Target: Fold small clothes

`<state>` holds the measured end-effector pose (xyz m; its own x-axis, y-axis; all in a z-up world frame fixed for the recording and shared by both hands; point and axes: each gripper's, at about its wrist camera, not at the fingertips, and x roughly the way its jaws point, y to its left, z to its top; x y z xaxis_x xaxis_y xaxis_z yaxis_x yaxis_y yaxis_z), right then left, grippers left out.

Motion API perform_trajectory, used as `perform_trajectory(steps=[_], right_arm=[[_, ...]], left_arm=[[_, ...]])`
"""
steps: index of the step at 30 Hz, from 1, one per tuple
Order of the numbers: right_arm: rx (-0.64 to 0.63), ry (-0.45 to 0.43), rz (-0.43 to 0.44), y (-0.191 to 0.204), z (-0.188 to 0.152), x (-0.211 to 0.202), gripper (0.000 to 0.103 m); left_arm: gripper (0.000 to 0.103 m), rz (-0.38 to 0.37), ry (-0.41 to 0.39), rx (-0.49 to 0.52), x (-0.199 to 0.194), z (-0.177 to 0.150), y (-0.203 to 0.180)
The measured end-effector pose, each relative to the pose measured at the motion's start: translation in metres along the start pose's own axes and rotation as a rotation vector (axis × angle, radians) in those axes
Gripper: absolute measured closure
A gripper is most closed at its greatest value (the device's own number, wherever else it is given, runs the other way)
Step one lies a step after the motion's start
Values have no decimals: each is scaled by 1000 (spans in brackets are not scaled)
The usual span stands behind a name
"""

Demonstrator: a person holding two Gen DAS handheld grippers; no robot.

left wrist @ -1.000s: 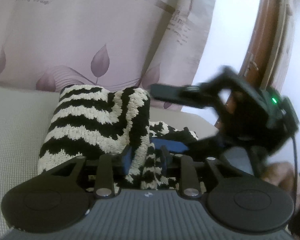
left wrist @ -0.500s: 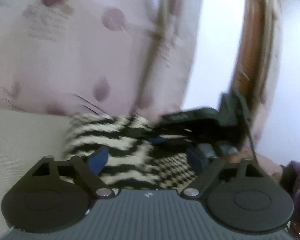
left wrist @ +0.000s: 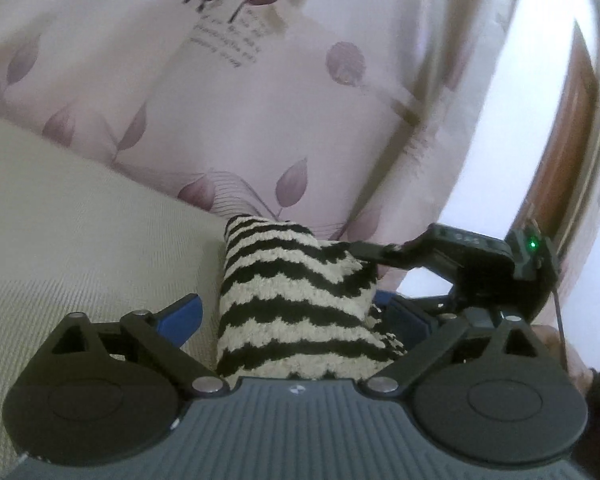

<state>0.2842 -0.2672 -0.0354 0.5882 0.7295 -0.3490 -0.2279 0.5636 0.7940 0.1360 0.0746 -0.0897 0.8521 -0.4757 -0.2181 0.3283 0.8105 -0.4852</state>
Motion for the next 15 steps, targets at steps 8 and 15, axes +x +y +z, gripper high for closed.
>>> perform_trajectory(steps=[8,15], right_arm=[[-106,4,-92,12,-6,12,86],[-204,-116,-128,13,35,-62,87]], left_arm=[[5,18,17,-65,-3,-1,5],[4,29,14,-85,-1,2,9]])
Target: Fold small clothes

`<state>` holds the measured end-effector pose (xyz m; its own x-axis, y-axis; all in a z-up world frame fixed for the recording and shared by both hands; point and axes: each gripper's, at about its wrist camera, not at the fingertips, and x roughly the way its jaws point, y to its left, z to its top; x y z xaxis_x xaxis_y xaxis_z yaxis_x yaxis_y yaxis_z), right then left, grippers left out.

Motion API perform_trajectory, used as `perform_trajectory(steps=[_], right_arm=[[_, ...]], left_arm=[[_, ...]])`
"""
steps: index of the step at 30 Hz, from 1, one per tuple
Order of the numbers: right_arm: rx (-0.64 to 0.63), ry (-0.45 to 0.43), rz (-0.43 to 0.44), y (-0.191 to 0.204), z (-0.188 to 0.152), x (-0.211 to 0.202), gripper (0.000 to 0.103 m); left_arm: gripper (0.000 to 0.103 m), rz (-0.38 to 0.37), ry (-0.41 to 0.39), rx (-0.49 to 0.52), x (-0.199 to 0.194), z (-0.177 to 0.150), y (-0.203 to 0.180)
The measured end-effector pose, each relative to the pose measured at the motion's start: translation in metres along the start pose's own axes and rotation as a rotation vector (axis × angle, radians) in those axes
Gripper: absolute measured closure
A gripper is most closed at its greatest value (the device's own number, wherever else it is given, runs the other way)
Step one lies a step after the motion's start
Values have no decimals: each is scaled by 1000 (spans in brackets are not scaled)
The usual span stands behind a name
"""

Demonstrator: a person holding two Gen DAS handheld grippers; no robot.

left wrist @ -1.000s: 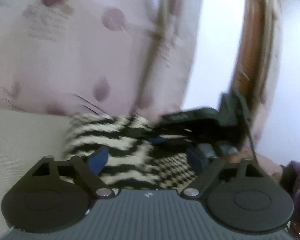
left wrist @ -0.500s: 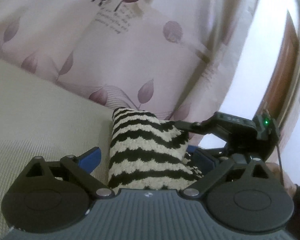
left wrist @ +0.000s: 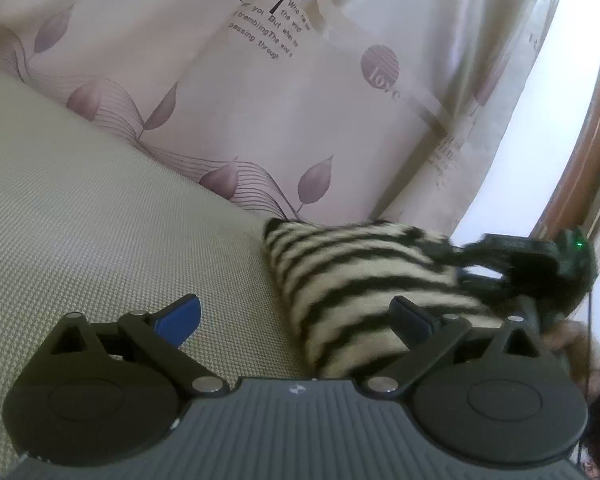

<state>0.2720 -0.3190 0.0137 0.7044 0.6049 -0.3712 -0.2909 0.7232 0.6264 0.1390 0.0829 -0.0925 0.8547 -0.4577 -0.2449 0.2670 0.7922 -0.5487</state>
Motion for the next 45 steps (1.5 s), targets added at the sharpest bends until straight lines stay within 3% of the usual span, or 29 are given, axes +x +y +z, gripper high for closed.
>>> perform_trajectory(steps=[10,16,19,22,25,28,31,33,35,37,38,40,43,45], right_arm=[[21,44,-193,-97,10,-57,87],[-27,123,-238,-118,-1,-43,87],[-96,161,-288,-120,-9,-30,86],[-141,117,-328,-115,-9,-30,83],[-66,56,-288,-115,-10,-47,78],[-16,-72,-315,-113,-15,-83,78],[-36,-158,-173,-96,-26,-118,78],[-80,-132,-64,-78,-39,-125,78],[-167,-63,-30,-62,-58,-123,78],[-270,12,-68,-54,-79,-118,78],[-348,48,-133,-51,-91,-115,78],[-429,112,-222,-59,-110,-108,80],[-491,91,-232,-68,-130,-112,80],[-464,86,-228,-69,-128,-115,81]], left_arm=[[3,18,10,-13,4,2,4],[2,24,17,4,6,3,2],[4,4,23,110,6,2,-16],[13,-70,47,240,9,3,-53],[18,-167,34,294,14,9,-85],[35,-236,17,338,26,14,-111],[47,-264,20,356,41,12,-125],[49,-274,23,332,49,9,-129],[49,-273,22,304,56,3,-131],[49,-275,41,312,64,-5,-134],[51,-269,61,338,67,-11,-137],[63,-258,129,403,75,-25,-140],[67,-220,190,447,80,-45,-137],[67,-204,197,433,79,-51,-131]])
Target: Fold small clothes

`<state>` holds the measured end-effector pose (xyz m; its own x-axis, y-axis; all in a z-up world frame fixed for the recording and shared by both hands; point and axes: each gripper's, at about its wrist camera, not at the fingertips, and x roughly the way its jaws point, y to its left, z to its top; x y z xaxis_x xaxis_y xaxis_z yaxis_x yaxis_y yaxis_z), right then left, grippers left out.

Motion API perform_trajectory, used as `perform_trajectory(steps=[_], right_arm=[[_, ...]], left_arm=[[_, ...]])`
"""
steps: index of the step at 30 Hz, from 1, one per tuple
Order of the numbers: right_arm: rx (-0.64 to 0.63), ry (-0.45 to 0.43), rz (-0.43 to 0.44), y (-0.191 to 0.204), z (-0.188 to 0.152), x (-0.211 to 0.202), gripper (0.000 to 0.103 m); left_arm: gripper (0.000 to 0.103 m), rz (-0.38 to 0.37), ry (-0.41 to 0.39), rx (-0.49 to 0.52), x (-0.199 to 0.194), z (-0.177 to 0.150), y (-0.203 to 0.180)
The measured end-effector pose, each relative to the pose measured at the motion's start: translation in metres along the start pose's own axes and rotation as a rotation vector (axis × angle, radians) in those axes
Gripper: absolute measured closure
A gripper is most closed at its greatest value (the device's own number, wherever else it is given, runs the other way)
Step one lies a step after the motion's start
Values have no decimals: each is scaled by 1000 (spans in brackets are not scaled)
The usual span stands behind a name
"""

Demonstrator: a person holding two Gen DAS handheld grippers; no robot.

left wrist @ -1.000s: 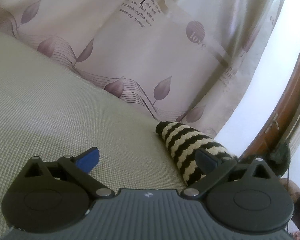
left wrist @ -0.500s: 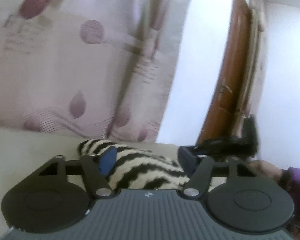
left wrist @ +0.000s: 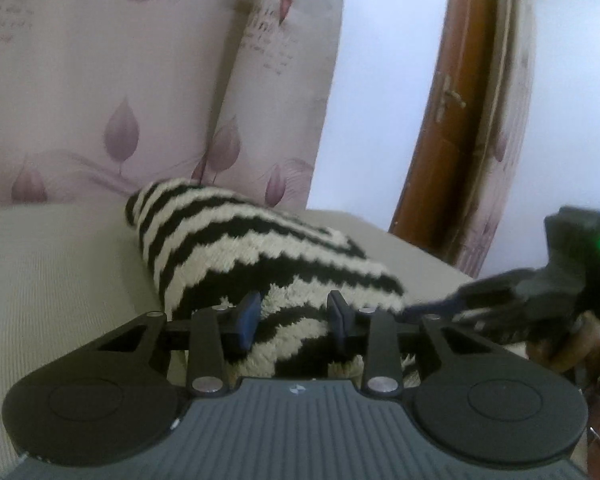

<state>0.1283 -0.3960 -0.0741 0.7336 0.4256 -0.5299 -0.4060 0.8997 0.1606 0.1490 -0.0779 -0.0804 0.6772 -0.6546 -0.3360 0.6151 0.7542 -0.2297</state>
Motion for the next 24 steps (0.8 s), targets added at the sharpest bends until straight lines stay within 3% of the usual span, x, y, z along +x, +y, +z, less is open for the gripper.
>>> perform_trajectory(steps=[4,6,8,12,16,18,19,20,22,24], right_arm=[[61,-25,76,-11,13,-7,79],[147,-105,105,-31,30,-14,79],[165,-162,79,-38,49,-14,79],[105,-177,61,-38,85,18,79],[16,-103,33,-30,108,72,79],[-31,35,-20,-34,104,114,79],[-40,53,-31,-38,99,125,79],[-17,40,-6,-45,99,127,79],[74,98,39,-60,113,125,78],[65,72,29,-59,126,113,76]], left_arm=[[67,13,-2,-9,-1,-5,2],[66,14,2,-18,-1,-6,3],[66,11,2,-29,-3,-6,4],[62,6,4,-58,3,-2,5],[62,2,7,-100,3,-1,11],[62,1,8,-108,3,-1,12],[61,2,9,-111,3,-1,11],[61,4,9,-114,3,-1,11],[61,-2,10,-130,4,0,13],[60,-8,10,-152,4,0,16]])
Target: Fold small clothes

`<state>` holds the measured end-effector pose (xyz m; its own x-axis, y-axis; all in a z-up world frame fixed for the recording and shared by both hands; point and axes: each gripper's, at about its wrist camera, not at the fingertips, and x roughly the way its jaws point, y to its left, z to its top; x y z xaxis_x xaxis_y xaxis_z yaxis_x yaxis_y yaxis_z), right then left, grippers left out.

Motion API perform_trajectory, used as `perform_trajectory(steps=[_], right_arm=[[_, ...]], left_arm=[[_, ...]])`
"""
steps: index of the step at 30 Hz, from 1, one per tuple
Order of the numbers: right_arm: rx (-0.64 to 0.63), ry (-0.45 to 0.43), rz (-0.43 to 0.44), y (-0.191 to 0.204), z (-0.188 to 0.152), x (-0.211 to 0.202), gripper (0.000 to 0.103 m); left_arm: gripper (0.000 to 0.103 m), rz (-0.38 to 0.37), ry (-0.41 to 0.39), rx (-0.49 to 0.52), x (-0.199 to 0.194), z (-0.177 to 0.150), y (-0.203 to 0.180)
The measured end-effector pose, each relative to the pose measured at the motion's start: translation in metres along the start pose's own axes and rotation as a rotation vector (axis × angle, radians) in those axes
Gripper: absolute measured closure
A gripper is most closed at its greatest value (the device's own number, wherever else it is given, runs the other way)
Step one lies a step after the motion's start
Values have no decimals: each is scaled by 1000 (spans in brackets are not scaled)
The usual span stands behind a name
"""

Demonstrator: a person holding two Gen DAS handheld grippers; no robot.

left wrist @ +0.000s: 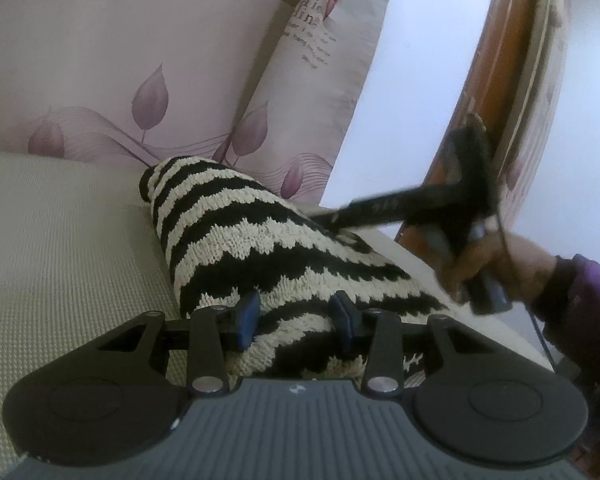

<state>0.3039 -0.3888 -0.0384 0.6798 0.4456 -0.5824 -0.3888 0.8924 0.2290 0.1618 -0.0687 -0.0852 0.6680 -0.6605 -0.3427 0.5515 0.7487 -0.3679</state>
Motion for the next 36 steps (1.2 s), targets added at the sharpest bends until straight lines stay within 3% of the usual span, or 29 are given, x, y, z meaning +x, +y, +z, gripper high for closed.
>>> perform_trajectory(steps=[2,5,9,11,12,14,18,21,25,28,32,34,36], right_arm=[[-47,-75,8,13,12,-16,76],[-33,-115,134,28,30,-13,76],[-144,-52,189,64,40,30,77],[-246,63,131,81,27,66,77],[-275,49,87,84,18,77,76],[-234,73,106,80,24,80,76],[-202,67,136,69,31,67,74],[-147,-40,159,61,33,29,74],[-120,-131,178,44,8,-29,74],[-180,-118,121,41,-26,-56,74],[-318,-34,0,44,-83,-62,75],[-334,-104,-30,44,-100,-65,75],[-314,-110,-39,46,-96,-63,75]], left_arm=[[60,-10,-1,-29,0,0,3],[60,-11,-2,-37,0,0,3],[53,-16,-5,-24,-1,0,0],[38,-13,-8,-11,-2,0,-3],[35,-6,-11,0,-3,0,-5],[27,-4,-11,18,-4,-1,-8],[24,-9,-2,36,-4,-2,-11],[23,-13,-4,25,-4,-3,-10],[23,-12,-9,24,-4,-4,-10],[23,-10,-15,24,-5,-5,-10],[29,-5,-16,17,-10,-7,-8],[29,-6,-7,15,-10,-8,-8],[29,14,-8,25,-11,-8,-10]])
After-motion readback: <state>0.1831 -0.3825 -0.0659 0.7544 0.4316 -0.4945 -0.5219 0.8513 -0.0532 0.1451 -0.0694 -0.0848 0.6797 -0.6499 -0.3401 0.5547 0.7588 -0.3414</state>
